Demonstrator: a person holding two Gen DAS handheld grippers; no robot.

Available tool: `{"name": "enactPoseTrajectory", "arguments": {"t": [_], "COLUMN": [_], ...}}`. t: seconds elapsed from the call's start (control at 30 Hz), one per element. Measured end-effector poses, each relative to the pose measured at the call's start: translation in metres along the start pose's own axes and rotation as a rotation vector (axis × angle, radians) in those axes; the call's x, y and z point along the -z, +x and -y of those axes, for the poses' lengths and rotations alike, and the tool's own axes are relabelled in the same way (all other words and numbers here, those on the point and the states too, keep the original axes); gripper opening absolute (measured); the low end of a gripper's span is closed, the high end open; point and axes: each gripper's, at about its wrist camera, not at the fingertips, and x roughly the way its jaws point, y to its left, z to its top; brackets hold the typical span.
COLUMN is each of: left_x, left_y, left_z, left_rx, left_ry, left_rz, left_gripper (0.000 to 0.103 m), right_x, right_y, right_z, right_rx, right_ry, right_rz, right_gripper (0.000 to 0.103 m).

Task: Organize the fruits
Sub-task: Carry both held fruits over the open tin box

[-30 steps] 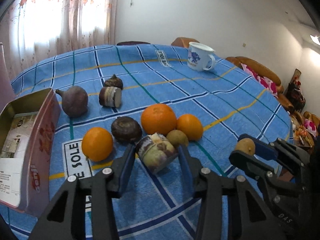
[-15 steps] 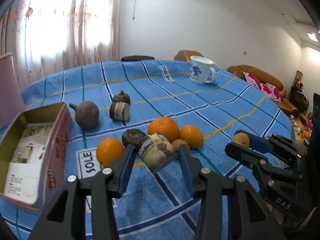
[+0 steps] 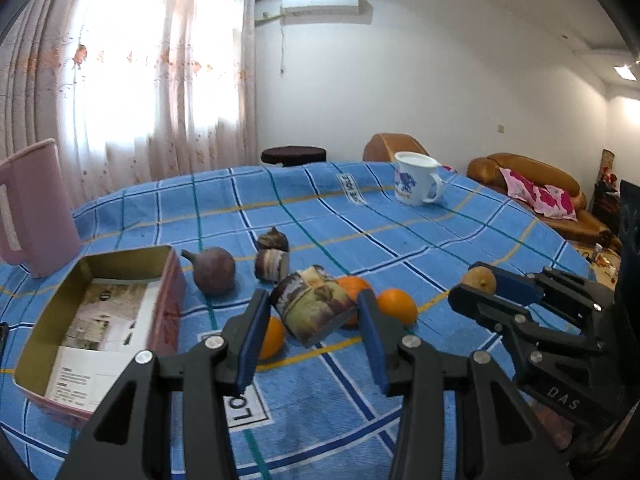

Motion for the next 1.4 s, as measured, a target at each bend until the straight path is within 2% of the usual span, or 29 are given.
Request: {"name": "enactPoseTrajectory", "arguments": {"t": [0.57, 0.9, 1.13, 1.23, 1.4], "left_x": [-0.006, -0.005, 0.0, 0.003, 0.006], "left_y": [-0.019, -0.019, -0.016, -0.015, -0.012], "left_z": [-0.039, -0.099, -0.148, -0.163, -0.18], "left_rx": [-0.098, -0.204, -0.279, -0.305, -0.322], "left_ry": [-0.055, -0.116, -0.166, -0.177, -0.177], "left_rz": [0.052, 0.023, -0.006, -0.022, -0.05], "left_gripper": [0.046, 0.046, 0.046, 0.046, 0.046], "right_x": [-0.044, -0.09, -0.103, -0.099, -0.085], "right_y": [0.016, 0.056, 0.106, 0.131, 0.16], "right_z": [-0.03, -0.072, -0.119, -0.136, -0.153], "right_rx": [-0.06, -0.169, -0.266, -0.299, -0.308], "right_ry": [-0.112, -0.176, -0.201, -0.191, -0.195], "right_rz": [0.057, 0.054, -0.017, -0.065, -0.128], "right_gripper": [0.03, 0.03, 0.03, 0.03, 0.03]}}
